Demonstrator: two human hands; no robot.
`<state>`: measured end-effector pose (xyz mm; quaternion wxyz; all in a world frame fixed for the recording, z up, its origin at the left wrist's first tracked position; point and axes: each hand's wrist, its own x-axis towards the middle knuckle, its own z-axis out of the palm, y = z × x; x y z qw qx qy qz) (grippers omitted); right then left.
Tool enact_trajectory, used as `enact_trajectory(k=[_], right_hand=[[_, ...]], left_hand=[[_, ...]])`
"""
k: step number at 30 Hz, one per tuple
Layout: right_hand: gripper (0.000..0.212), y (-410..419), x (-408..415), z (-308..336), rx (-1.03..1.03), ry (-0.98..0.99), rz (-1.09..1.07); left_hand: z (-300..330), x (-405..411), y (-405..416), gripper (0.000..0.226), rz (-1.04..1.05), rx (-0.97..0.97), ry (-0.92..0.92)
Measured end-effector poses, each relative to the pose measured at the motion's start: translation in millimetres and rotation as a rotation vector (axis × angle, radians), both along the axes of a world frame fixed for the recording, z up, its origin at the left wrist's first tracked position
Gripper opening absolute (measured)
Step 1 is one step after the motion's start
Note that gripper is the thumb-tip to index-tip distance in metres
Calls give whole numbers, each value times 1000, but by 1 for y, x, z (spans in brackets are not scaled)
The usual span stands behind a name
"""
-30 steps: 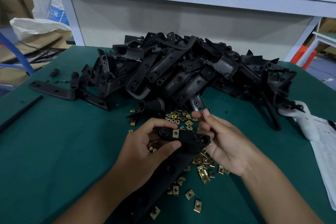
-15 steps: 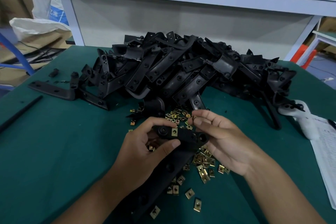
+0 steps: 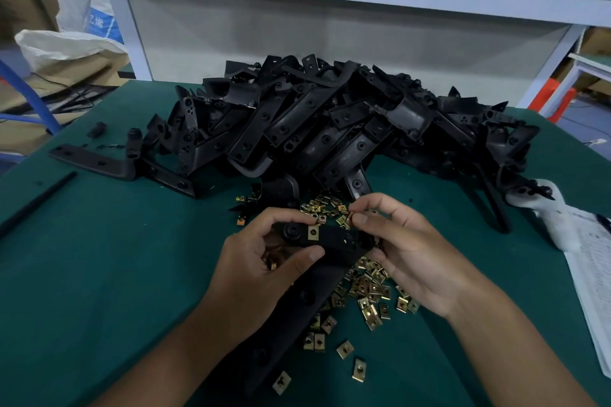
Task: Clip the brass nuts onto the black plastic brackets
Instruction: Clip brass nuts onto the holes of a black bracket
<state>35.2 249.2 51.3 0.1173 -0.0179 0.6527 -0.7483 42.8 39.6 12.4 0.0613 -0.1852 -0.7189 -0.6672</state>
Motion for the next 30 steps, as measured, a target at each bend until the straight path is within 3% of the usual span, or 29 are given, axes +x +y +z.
enact_trajectory(k=[20, 25, 30], right_hand=[[9, 4, 1, 2, 58, -8, 50], [5, 6, 0, 1, 74, 46, 47], [15, 5, 1, -2, 121, 157, 64]], left_hand=[[-2, 0, -2, 28, 60, -129, 110], [-2, -2, -3, 27, 32, -45, 68], [-1, -3, -3, 26, 9, 38, 26]])
